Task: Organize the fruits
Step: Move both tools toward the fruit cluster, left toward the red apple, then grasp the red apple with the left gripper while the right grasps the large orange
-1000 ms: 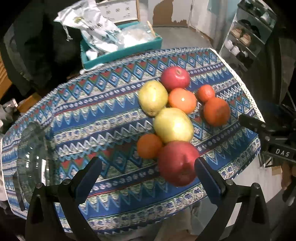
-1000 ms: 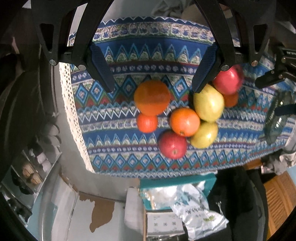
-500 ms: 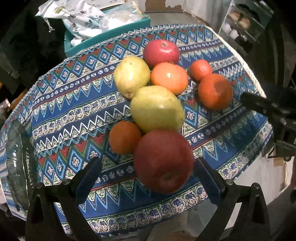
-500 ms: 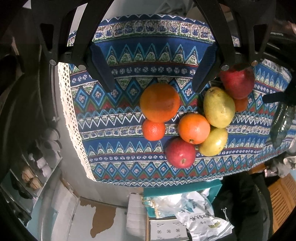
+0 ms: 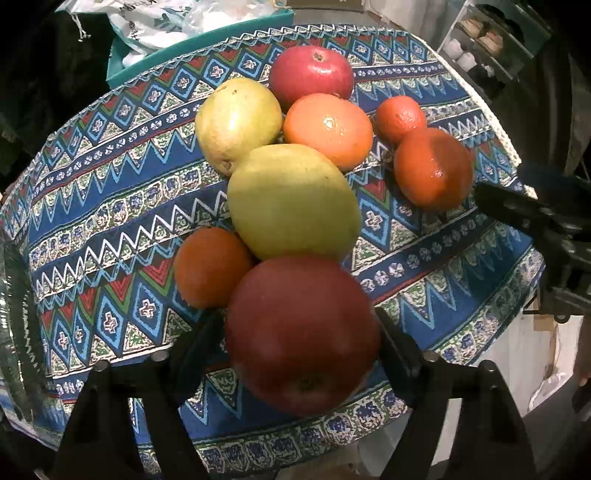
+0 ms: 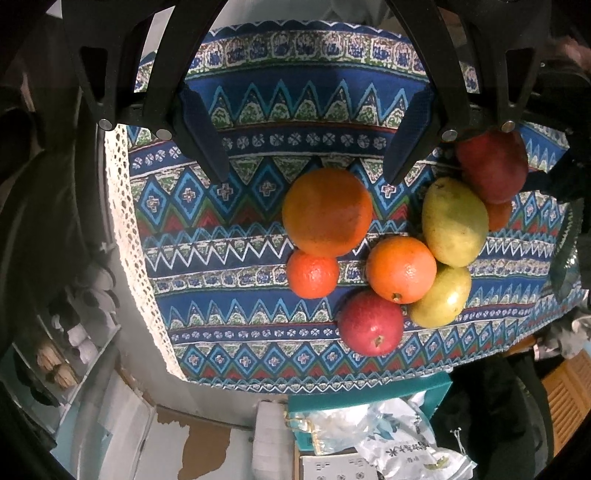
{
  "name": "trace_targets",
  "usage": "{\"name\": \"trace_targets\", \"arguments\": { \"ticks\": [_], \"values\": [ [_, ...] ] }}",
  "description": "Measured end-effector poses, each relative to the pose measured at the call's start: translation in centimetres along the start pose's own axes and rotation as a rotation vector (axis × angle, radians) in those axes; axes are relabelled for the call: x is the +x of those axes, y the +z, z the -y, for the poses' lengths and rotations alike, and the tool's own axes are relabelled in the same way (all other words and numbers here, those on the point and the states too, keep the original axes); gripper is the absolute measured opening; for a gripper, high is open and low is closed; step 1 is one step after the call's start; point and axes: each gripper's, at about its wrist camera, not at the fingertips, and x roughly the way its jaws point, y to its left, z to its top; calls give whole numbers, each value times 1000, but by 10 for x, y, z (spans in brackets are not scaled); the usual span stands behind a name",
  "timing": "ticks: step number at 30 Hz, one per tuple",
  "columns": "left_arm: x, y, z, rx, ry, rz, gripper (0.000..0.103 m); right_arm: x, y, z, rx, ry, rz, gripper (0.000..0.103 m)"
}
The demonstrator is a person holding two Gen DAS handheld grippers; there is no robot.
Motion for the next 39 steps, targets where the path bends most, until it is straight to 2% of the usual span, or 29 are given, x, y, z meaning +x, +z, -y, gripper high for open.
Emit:
{"name": "trace_targets", "arguments": {
  "ticks": [7, 10, 20, 23, 25, 34, 39],
  "values": [
    [-4, -3, -7, 0, -28, 1, 76, 21, 10, -6, -28, 30, -26, 84],
    [-11, -9, -12, -1, -16, 17, 76, 34, 14, -11, -67, 20, -35, 84],
    [-43, -6, -39, -28, -20, 87, 76, 69, 28, -13, -61, 48, -83, 83],
    [-47, -8, -44, -37, -16, 95, 76, 76, 31, -14, -64, 49, -97, 75],
    [-49, -8, -49, -39, -10, 101, 76, 77, 32, -15, -69, 34, -94, 71],
    [-60, -12, -62, -47, 0, 133, 76, 73, 24, -22, -101, 37, -71, 69],
    [-67, -10, -75, -74, -12, 144, 76, 57, 19, -29, -104, 18, -24, 69]
  ]
}}
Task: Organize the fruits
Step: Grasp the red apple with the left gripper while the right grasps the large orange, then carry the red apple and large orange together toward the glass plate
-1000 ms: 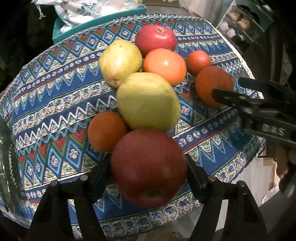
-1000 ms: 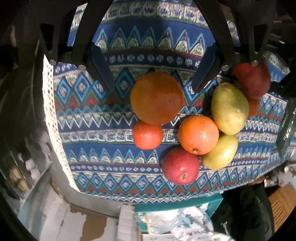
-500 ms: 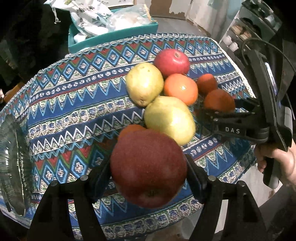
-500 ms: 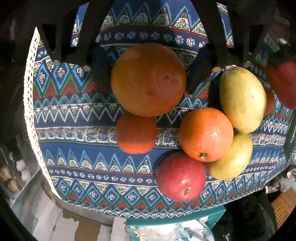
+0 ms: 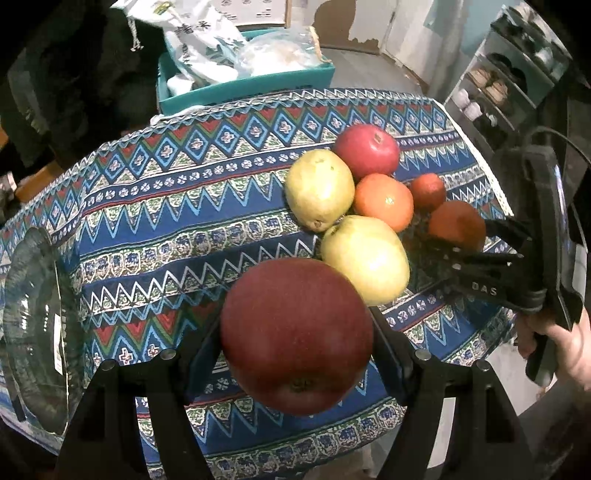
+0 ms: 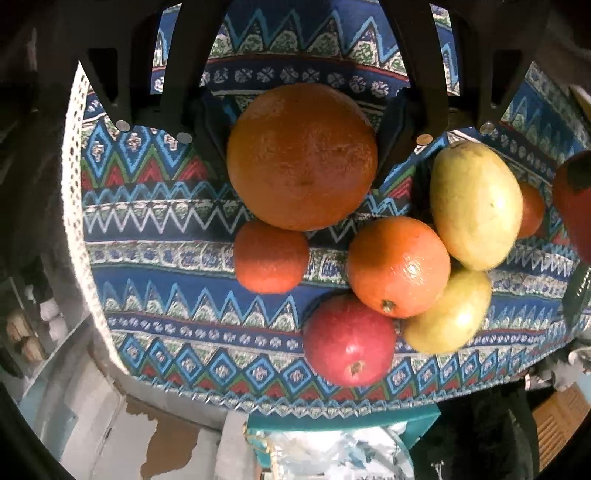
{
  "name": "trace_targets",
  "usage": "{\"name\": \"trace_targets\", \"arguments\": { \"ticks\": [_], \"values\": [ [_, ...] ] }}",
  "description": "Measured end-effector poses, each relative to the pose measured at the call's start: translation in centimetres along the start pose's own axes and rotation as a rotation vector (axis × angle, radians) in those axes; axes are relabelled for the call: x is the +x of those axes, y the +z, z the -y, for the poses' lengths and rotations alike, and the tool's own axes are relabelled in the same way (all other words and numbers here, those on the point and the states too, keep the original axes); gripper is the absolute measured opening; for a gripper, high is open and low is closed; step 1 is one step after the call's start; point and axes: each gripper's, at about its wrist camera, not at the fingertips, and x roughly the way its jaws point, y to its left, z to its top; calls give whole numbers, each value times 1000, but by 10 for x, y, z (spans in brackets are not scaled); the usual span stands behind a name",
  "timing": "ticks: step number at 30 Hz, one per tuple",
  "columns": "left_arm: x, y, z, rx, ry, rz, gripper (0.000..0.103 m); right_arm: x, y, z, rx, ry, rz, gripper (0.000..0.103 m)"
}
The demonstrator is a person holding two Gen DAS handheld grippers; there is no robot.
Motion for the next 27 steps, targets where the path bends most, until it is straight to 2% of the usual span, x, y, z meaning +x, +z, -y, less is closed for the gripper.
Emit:
{"name": "trace_targets", "arguments": {
  "ticks": [13, 27],
  "values": [
    [-27, 0, -24, -22, 29, 61, 76, -56, 18, -17, 9, 32, 108, 69],
    [-69, 0, -48, -33, 38, 137, 76, -111, 44, -58, -26, 98, 240, 69]
  ]
}}
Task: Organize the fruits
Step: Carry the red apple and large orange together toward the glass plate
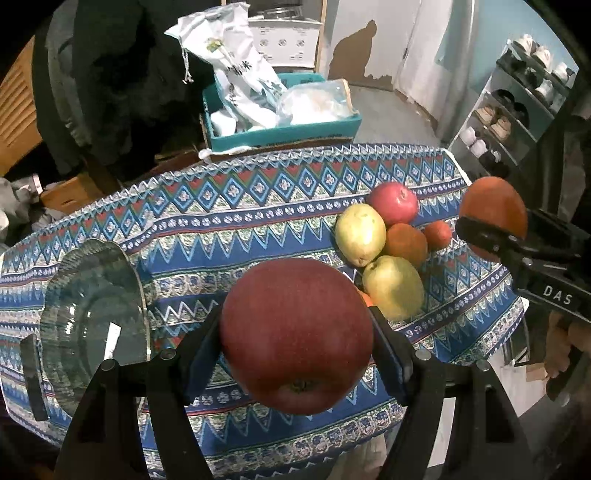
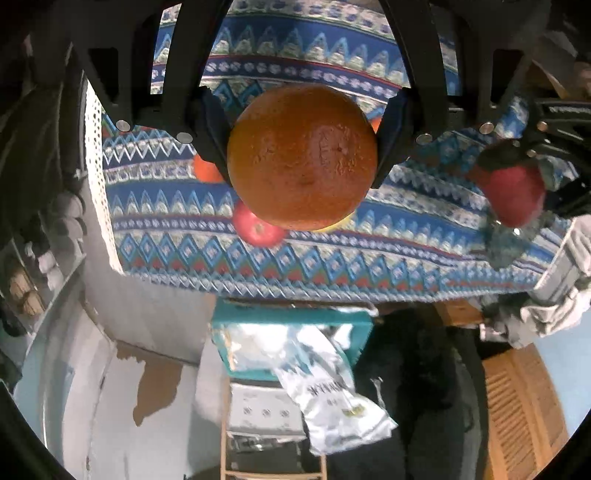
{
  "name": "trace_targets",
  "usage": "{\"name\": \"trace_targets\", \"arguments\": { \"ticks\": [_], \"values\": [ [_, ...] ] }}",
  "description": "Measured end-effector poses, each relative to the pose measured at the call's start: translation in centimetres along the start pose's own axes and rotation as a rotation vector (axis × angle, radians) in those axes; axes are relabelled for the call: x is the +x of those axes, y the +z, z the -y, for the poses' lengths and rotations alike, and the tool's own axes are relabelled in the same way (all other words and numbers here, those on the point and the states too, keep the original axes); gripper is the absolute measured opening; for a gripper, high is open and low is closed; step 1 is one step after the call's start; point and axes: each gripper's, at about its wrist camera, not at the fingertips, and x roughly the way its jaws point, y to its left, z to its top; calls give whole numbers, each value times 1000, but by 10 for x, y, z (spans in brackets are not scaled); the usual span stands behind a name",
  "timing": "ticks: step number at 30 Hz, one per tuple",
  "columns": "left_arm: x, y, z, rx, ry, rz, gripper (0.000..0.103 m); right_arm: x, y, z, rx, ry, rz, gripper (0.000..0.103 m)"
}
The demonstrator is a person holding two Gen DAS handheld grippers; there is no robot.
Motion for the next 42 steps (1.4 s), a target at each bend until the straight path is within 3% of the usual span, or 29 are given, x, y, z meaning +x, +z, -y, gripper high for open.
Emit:
{"name": "trace_targets", "arguments": {
  "ticks": [21, 42],
  "values": [
    [-67, -2, -55, -43, 60, 137, 76, -39, 52, -91, -86, 130, 116, 69],
    [-105, -20, -136, -180, 79, 209, 76, -30, 85, -183, -151, 267, 115, 69]
  ]
}}
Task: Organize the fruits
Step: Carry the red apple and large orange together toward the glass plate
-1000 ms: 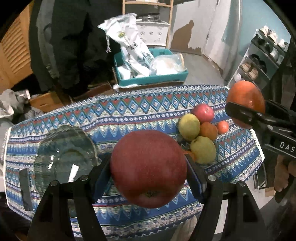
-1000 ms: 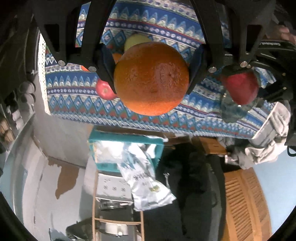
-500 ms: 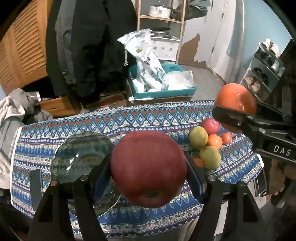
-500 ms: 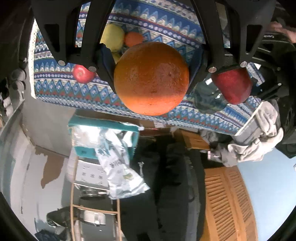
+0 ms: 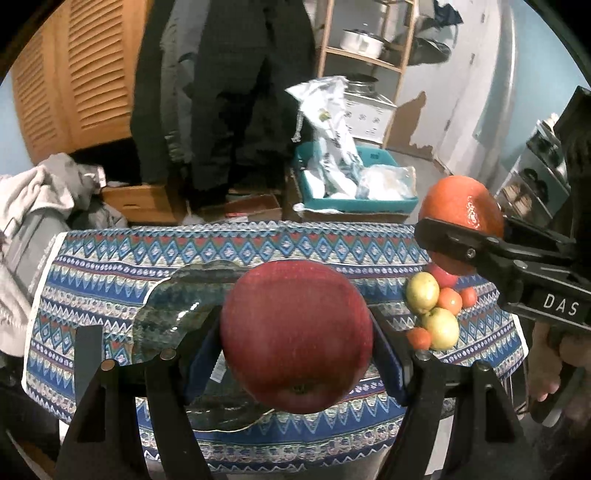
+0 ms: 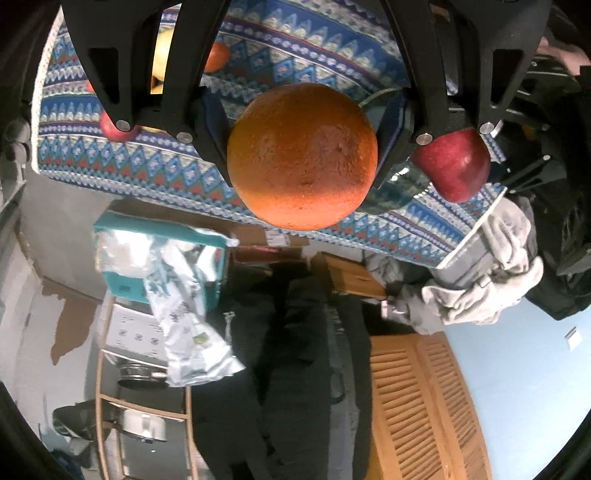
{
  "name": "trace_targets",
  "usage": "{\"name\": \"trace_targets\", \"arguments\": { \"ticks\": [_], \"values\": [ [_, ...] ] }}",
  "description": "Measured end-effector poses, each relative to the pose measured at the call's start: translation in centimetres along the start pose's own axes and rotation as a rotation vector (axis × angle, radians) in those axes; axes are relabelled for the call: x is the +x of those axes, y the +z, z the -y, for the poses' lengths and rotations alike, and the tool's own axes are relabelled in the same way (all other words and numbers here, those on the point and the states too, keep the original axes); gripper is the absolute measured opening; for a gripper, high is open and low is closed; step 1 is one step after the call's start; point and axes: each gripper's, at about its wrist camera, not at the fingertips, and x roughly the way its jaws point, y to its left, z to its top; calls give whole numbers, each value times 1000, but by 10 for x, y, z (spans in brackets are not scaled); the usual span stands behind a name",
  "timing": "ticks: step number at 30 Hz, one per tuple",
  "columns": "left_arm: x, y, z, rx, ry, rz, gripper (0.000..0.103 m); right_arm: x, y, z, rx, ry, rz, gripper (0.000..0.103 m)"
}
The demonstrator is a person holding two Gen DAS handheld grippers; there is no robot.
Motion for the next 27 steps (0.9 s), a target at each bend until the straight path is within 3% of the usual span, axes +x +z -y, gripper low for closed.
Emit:
{"name": "trace_targets", "arguments": {
  "ticks": [14, 27],
  "values": [
    [6, -11, -63, -101, 56, -20, 76, 58, 14, -46, -38, 74, -74, 69],
    [42, -37, -109, -163, 124, -91, 76, 124, 6, -76, -77, 119, -188, 69]
  ]
}}
